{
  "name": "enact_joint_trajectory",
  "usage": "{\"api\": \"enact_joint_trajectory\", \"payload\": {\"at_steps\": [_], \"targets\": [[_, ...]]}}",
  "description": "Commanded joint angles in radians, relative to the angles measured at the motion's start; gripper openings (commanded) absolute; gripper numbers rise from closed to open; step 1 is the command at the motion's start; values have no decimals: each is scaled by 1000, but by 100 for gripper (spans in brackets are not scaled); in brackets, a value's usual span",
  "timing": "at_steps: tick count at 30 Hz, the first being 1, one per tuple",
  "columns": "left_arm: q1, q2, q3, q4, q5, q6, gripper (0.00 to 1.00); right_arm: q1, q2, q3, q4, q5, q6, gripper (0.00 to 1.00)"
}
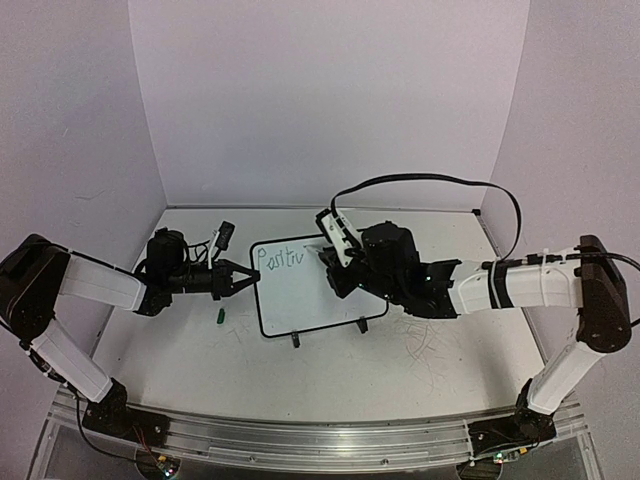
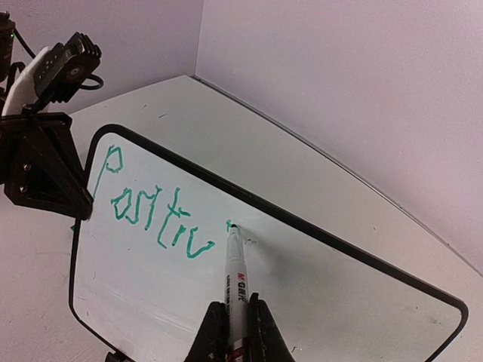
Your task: Write a sentence on the whiteboard
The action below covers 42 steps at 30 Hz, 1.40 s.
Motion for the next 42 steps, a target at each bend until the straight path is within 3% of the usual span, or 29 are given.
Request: {"api": "enact_joint_trajectory", "payload": {"at_steps": [1, 13, 42], "targets": [[1, -40, 7, 38, -11, 31, 0, 1, 24, 18, -2, 17, 19, 0], [2, -40, 6, 37, -19, 34, 0, 2, -58, -23, 9, -44, 20, 0], [2, -40, 10, 31, -14, 36, 0, 3, 6, 0, -20, -13, 35, 0]]}}
